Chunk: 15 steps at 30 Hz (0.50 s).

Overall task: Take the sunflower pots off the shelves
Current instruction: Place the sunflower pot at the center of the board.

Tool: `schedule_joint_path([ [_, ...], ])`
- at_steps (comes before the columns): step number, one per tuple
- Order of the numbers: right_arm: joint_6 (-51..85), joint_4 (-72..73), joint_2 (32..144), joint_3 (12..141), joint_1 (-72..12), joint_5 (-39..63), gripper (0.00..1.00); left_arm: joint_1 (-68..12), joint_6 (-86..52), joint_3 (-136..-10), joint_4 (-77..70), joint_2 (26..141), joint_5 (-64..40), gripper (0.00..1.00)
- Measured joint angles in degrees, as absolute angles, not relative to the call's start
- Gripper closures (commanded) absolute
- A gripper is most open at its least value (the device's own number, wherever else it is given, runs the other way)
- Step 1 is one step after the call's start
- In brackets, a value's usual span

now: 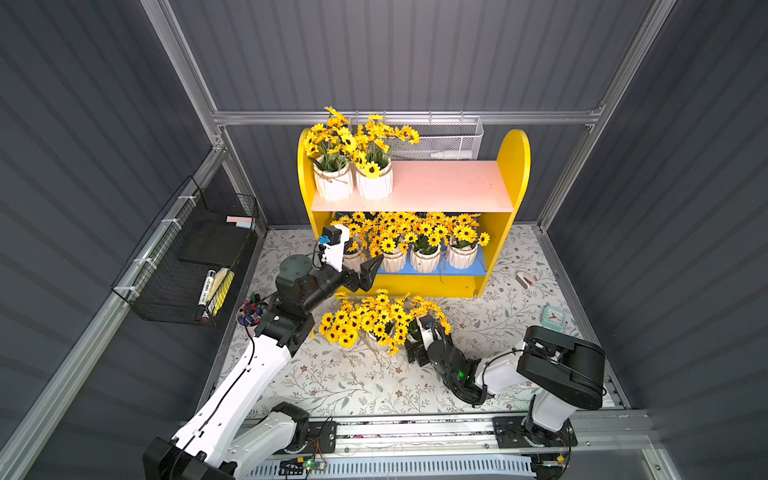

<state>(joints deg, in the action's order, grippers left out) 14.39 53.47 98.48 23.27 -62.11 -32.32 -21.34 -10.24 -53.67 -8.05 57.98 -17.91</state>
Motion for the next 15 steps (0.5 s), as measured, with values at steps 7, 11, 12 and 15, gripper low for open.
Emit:
schedule_joint_path([
  [7, 10.37, 70.50, 109.01, 22.85, -62.08, -33.10, 0.01, -21.34, -10.24, -53.67, -8.05, 57.98, -17.91, 0.00],
  [11, 8.36, 74.87, 111.37, 22.85, -62.08, -33.21, 0.01, -21.34, -10.24, -53.67, -8.05, 57.98, -17.91, 0.00],
  [12, 7.90, 75.46, 111.20, 22.81, -62.08, -33.21, 0.01, -21.34, -10.24, -53.67, -8.05, 57.98, -17.91, 0.01],
  [15, 6.57, 76.36, 109.56, 22.15, -62.26, -33.19, 0.01, -21.34, -10.24, -53.67, -8.05, 57.98, -17.91, 0.01],
])
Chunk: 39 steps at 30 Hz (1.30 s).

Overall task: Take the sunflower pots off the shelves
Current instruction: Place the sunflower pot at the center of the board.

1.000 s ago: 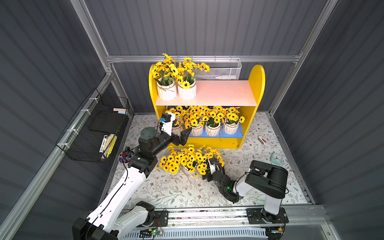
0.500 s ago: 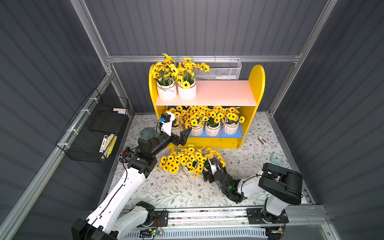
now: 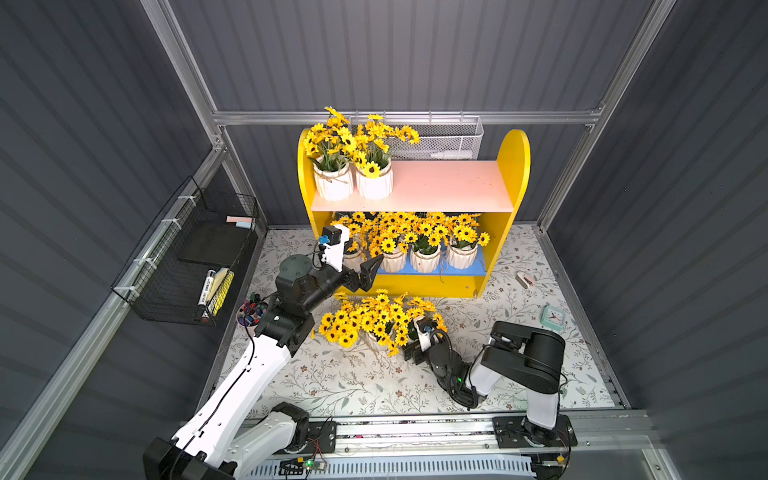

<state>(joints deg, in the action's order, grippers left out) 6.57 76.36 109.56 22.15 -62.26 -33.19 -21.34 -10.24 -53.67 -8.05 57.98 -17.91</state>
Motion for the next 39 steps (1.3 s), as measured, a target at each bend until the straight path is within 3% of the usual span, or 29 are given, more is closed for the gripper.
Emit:
schedule_joint_path([
  [20, 0.62, 76.77, 107.57, 21.06, -62.11, -33.56, 0.01, -21.34, -10.24, -53.67, -8.05, 57.98, -17.89, 0.00],
  [39, 3.60, 78.56, 108.62, 23.11, -53.06, -22.06, 0.01, -21.34, -10.24, -53.67, -8.08, 58.00, -17.89, 0.00],
])
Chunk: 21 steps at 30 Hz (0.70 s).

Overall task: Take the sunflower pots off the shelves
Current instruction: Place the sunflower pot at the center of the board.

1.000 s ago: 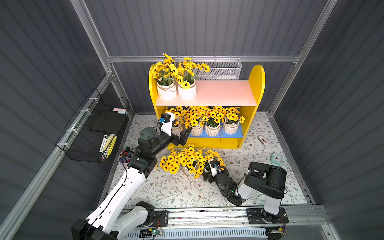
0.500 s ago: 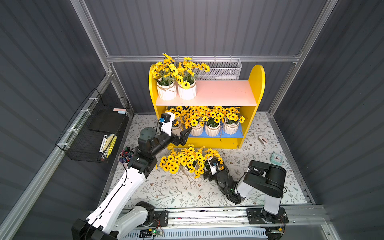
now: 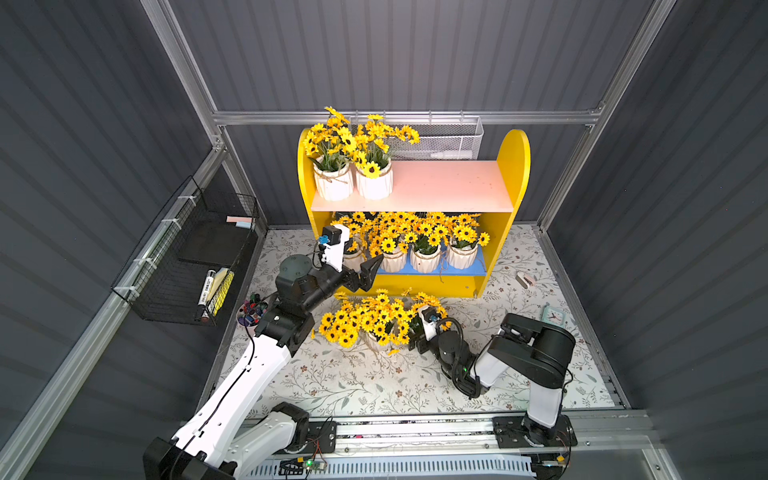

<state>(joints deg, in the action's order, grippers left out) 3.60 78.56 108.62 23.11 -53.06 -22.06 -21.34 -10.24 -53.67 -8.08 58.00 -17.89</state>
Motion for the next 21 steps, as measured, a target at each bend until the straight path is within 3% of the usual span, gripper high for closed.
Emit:
schedule_joint_path([
  [6, 3.05, 78.96, 109.51, 26.37, -48.10, -17.08, 0.01, -21.34, -10.00, -53.67, -8.10, 58.00, -17.89, 0.01],
  [21, 0.91, 79.22, 102.26, 17.76, -51.79, -16.23, 0.01, -21.34, -9.43, -53.67, -8.10, 59.16, -17.93, 0.01],
])
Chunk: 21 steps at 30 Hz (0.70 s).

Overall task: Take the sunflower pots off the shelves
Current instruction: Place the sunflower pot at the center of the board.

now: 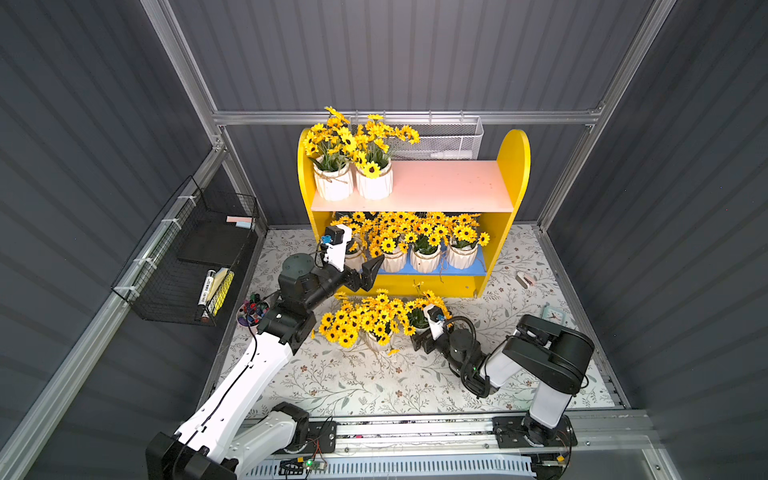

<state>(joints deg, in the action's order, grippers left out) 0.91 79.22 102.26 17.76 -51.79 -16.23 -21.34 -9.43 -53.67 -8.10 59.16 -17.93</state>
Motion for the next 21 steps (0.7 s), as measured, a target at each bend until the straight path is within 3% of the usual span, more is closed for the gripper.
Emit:
schedule_joint_path([
  [10, 1.80, 74.98, 91.94, 13.43, -52.95, -18.44, 0.01, -21.34, -9.47, -53.67, -8.10, 59.70, -18.90, 0.01],
  [21, 12.27, 51.59, 71.09, 8.82, -58.28, -20.16, 0.01, -21.34, -10.09, -53.67, -8.14, 60.12, -20.99, 0.01],
])
